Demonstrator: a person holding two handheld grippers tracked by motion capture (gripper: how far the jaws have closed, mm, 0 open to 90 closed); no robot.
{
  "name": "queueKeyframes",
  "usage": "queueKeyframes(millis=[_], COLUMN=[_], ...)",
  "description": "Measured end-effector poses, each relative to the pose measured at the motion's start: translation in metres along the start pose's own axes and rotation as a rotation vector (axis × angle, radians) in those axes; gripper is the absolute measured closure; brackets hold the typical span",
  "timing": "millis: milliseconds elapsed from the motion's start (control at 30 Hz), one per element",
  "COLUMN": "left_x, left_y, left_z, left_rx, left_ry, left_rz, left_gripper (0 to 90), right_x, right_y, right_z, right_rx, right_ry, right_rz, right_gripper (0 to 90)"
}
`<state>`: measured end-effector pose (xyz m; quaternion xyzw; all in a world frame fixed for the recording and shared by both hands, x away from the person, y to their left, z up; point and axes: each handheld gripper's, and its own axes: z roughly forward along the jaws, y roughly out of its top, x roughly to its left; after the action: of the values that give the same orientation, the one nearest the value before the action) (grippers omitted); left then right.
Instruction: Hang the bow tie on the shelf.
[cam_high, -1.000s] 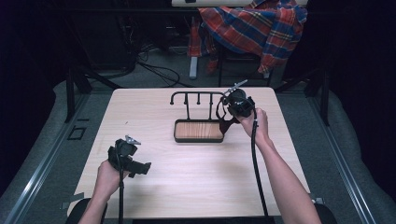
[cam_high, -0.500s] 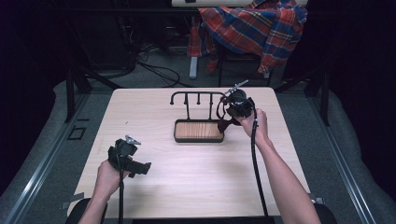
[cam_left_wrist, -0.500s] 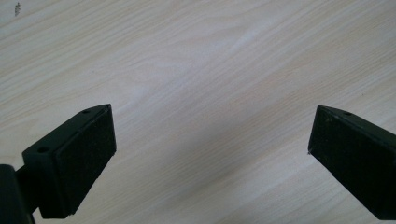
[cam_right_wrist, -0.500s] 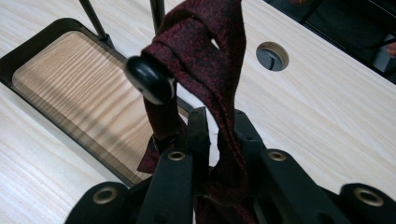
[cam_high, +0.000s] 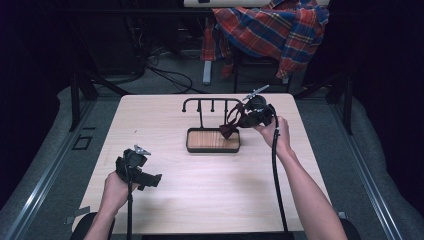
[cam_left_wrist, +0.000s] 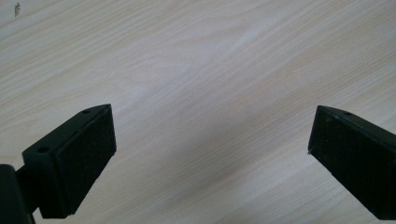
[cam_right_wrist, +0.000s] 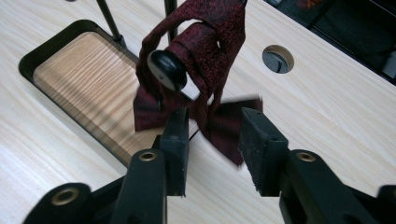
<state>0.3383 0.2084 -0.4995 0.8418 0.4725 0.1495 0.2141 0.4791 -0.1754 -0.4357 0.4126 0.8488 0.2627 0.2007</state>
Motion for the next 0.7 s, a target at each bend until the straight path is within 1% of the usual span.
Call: queueKeyframes(millis=[67,167,200,233,267,333,367,400,433,567,600,633,667,700], left_x=[0.0,0.0,0.0,0.0,0.0,0.0,0.0,0.0,0.0,0.0,0.0,0.0,0.0,0.0], left_y=[0.0,0.0,0.0,0.0,0.0,0.0,0.0,0.0,0.0,0.0,0.0,0.0,0.0,0.0], left_z=[0.0,0.0,0.0,0.0,0.0,0.0,0.0,0.0,0.0,0.0,0.0,0.0,0.0,0.0], left_rx=[0.0,0.0,-0.003,-0.003,-0.002,-0.001,0.0,0.0,0.0,-0.001,0.0,0.0,0.0,0.0], left_ry=[0.0,0.0,0.0,0.0,0.0,0.0,0.001,0.0,0.0,0.001,0.0,0.0,-0.001,-0.001], left_rz=[0.0,-0.001,-0.002,-0.002,-0.003,-0.001,-0.002,0.0,0.0,-0.005,-0.003,-0.003,-0.002,-0.002], left_gripper=[1.0,1.0,1.0,1.0,1.0,1.0,1.0,1.0,1.0,1.0,1.0,1.0,1.0,1.0], right_x=[0.0,0.001,0.001,0.001,0.003,0.003,0.004,0.006,0.007,0.01,0.011,0.011,0.011,0.011], right_y=[0.0,-0.001,-0.001,-0.001,-0.001,-0.001,0.0,0.0,0.0,-0.001,-0.002,-0.002,-0.003,-0.003], right_z=[-0.003,-0.007,-0.012,-0.012,-0.017,-0.019,-0.021,-0.025,-0.026,-0.033,-0.038,-0.038,-0.043,-0.043], right_rx=[0.002,-0.013,-0.022,-0.022,-0.025,-0.028,-0.021,0.002,0.001,0.013,0.017,0.017,0.017,0.017], right_ry=[0.007,0.008,0.019,0.019,0.028,0.031,0.032,0.036,0.04,0.053,0.061,0.061,0.074,0.074], right_rz=[-0.007,-0.019,-0.035,-0.035,-0.043,-0.049,-0.059,-0.075,-0.08,-0.076,-0.069,-0.069,-0.065,-0.065], right_gripper=[59.6,59.5,58.8,58.8,58.4,58.3,57.9,57.0,56.6,53.1,48.5,48.5,45.0,45.0])
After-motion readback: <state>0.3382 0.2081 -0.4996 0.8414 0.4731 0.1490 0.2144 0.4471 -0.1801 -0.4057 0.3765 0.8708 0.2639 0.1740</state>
